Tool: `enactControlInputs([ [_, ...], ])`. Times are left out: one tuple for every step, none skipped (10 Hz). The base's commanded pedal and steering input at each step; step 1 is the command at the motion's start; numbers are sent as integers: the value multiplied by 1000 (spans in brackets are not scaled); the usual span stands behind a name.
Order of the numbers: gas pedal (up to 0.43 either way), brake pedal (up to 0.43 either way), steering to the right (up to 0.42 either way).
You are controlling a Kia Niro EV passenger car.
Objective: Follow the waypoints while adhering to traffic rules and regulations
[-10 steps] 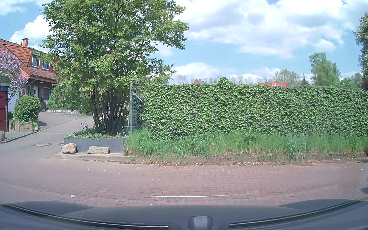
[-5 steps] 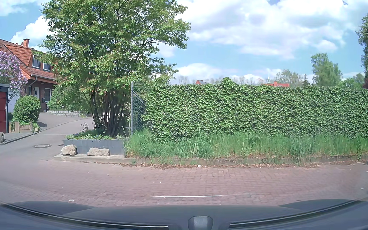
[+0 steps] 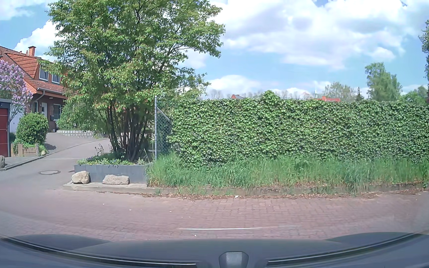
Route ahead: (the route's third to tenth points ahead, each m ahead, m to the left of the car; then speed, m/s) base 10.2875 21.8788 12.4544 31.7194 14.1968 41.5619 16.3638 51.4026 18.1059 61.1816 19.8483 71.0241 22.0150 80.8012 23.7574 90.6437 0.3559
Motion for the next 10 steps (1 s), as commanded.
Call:
enactControlInputs([
  [0, 37, -275],
  [0, 37, -288],
  [0, 37, -297],
  [0, 37, -305],
  [0, 37, -310],
  [0, 37, -314],
  [0, 37, -320],
  [0, 37, -332],
  [0, 37, -346],
  [0, 37, -369],
])
